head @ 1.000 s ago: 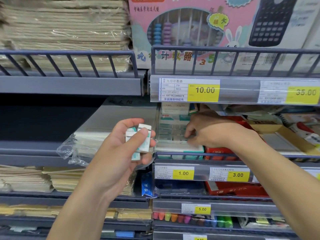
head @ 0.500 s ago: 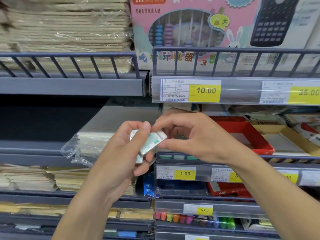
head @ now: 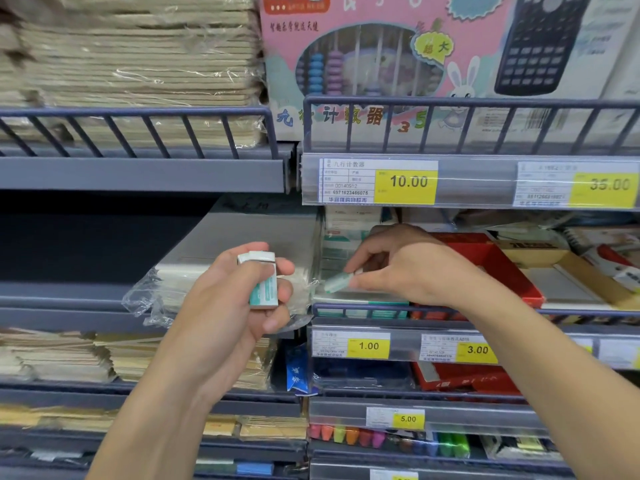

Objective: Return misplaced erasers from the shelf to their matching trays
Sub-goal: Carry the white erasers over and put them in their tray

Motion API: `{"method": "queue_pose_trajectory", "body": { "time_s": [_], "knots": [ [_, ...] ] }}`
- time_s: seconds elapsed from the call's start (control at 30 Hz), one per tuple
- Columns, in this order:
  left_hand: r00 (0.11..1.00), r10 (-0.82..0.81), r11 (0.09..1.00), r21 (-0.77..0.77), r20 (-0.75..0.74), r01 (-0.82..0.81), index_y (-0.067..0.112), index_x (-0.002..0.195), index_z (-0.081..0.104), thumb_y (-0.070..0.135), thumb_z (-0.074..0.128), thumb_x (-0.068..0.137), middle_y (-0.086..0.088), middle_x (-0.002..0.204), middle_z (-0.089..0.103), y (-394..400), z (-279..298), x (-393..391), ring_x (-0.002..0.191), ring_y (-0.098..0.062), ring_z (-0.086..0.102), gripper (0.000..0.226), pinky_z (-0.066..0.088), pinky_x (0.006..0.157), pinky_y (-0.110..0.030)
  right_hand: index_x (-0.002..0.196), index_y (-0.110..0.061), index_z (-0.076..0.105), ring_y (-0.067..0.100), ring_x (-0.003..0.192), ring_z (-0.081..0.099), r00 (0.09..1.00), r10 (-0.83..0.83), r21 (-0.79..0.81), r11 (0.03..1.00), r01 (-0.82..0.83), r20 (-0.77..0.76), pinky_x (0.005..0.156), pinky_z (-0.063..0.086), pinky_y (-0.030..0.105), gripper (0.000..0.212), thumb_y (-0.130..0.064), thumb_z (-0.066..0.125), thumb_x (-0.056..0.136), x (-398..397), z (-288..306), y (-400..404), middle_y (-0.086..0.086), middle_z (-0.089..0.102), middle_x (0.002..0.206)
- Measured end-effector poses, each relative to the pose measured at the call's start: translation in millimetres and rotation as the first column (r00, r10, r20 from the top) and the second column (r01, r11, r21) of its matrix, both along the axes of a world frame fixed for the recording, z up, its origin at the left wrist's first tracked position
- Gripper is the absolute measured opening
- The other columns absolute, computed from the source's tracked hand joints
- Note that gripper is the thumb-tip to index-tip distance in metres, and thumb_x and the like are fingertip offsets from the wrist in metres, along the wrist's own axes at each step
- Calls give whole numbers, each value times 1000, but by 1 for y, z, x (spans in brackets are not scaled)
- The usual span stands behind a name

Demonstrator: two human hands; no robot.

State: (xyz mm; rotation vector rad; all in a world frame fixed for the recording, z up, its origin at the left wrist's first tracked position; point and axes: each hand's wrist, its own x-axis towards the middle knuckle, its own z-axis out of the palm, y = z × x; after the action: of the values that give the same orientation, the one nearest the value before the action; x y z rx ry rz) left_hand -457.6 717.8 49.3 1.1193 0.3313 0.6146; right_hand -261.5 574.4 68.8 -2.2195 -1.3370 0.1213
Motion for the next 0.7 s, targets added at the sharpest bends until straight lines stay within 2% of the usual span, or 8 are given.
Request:
{"method": "queue_pose_trajectory", "body": {
  "time_s": [0.17, 0.3, 0.4, 0.47, 0.57, 0.7],
  "knots": [
    [999, -26, 997, 70, -37, 28, 0, 116, 60, 10, 55, 104, -13, 91, 75, 2, -2, -2, 62, -15, 59, 17, 41, 41, -22, 85, -42, 71, -7, 74, 55, 998, 29, -68, 997, -26, 49, 61, 37, 6, 11, -40, 80, 80, 4, -11, 17, -18, 60, 86],
    [996, -54, 992, 111, -69, 61, -5, 111, 64, 25, 61, 99, -15, 80, 71, 4, -2, -5, 51, -16, 52, 33, 42, 39, -22, 82, -46, 68, -6, 73, 53, 993, 56, -108, 993, -45, 100, 57, 32, 8, 13, -41, 79, 80, 5, -11, 22, -18, 57, 84],
    [992, -87, 987, 128, -88, 98, -6, 112, 64, 37, 64, 89, -14, 78, 72, 1, 1, -7, 44, -15, 51, 48, 41, 36, -21, 86, -43, 71, -6, 74, 52, 989, 71, -159, 986, -50, 131, 57, 34, 8, 11, -41, 80, 80, 7, -9, 22, -21, 55, 83],
    [990, -103, 985, 128, -93, 115, -5, 112, 64, 39, 65, 87, -13, 79, 73, -1, 3, -7, 43, -13, 55, 50, 39, 33, -21, 91, -38, 74, -5, 78, 54, 987, 103, -195, 978, -77, 127, 66, 39, 9, 10, -38, 79, 82, 8, -9, 23, -23, 55, 83],
    [988, -121, 983, 124, -97, 133, 0, 111, 64, 39, 65, 88, -14, 82, 73, -3, 4, -7, 45, -12, 58, 45, 38, 31, -21, 100, -31, 77, 0, 85, 59, 981, 158, -258, 958, -126, 108, 84, 50, 25, 13, -34, 75, 88, 7, -10, 24, -23, 58, 88],
    [984, -147, 977, 138, -99, 160, 11, 92, 69, 42, 69, 85, -11, 79, 70, -5, 3, -5, 42, -10, 53, 32, 34, 29, -19, 107, -30, 77, 5, 94, 61, 977, 181, -302, 943, -140, 110, 93, 50, 33, 17, -35, 69, 92, 3, -5, 22, -24, 57, 90]
  ]
}}
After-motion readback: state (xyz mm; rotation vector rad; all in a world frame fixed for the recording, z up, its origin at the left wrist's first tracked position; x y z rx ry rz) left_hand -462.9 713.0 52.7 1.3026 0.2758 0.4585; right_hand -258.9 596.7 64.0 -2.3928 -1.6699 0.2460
